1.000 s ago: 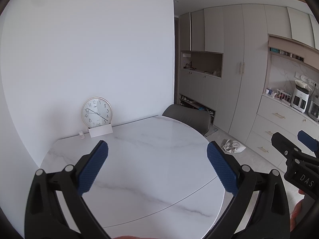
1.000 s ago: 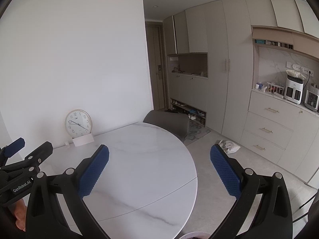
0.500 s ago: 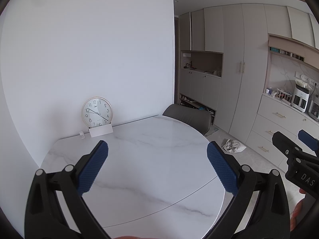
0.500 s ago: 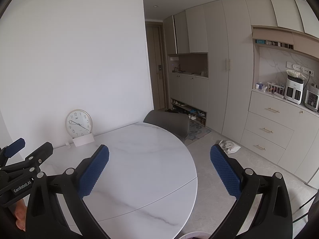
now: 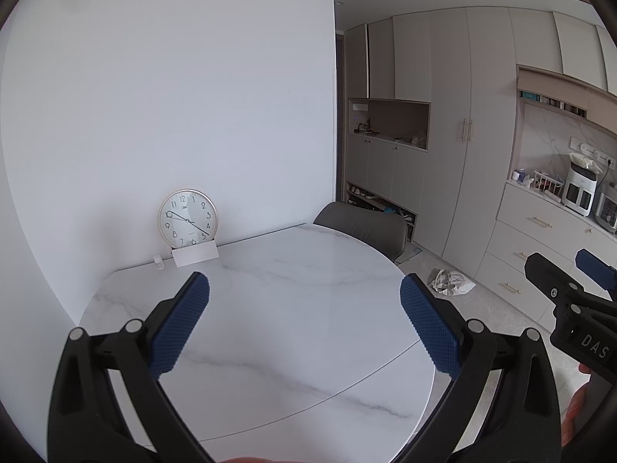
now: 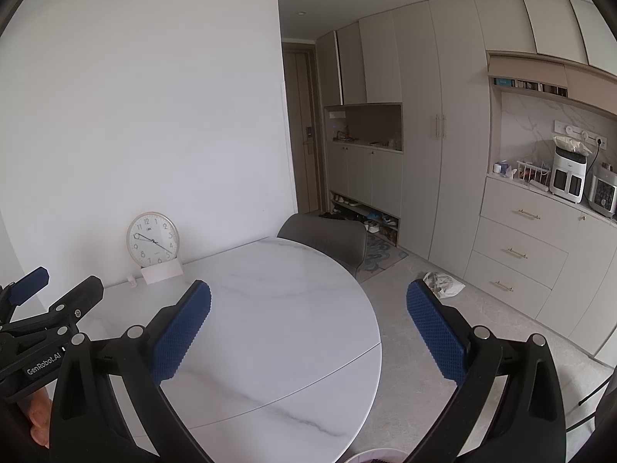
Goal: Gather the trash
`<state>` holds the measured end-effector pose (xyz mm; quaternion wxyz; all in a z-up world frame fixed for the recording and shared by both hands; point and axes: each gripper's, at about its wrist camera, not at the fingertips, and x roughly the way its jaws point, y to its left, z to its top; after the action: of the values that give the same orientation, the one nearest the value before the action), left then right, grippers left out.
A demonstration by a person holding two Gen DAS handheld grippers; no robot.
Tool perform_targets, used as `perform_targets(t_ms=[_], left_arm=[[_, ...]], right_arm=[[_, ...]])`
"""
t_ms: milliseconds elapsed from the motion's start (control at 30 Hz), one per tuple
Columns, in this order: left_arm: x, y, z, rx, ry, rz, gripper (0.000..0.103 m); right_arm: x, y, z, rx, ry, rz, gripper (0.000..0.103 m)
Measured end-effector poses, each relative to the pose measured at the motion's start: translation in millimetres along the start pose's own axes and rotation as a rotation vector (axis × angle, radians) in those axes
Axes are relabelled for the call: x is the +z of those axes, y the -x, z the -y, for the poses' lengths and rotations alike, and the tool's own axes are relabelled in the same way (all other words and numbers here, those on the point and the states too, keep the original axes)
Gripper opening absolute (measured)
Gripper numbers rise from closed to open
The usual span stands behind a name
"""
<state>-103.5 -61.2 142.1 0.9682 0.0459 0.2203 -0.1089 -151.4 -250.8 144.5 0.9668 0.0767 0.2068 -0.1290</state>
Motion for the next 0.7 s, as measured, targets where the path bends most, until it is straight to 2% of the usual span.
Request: perform_targets(t_ms=[700], left_arm=[[-0.8,4.2,-8.6,0.008,0.005,-0.001,0.095]], right_arm=[[1.2,1.3,-1.1,0.014,0.012,0.000,0.101]])
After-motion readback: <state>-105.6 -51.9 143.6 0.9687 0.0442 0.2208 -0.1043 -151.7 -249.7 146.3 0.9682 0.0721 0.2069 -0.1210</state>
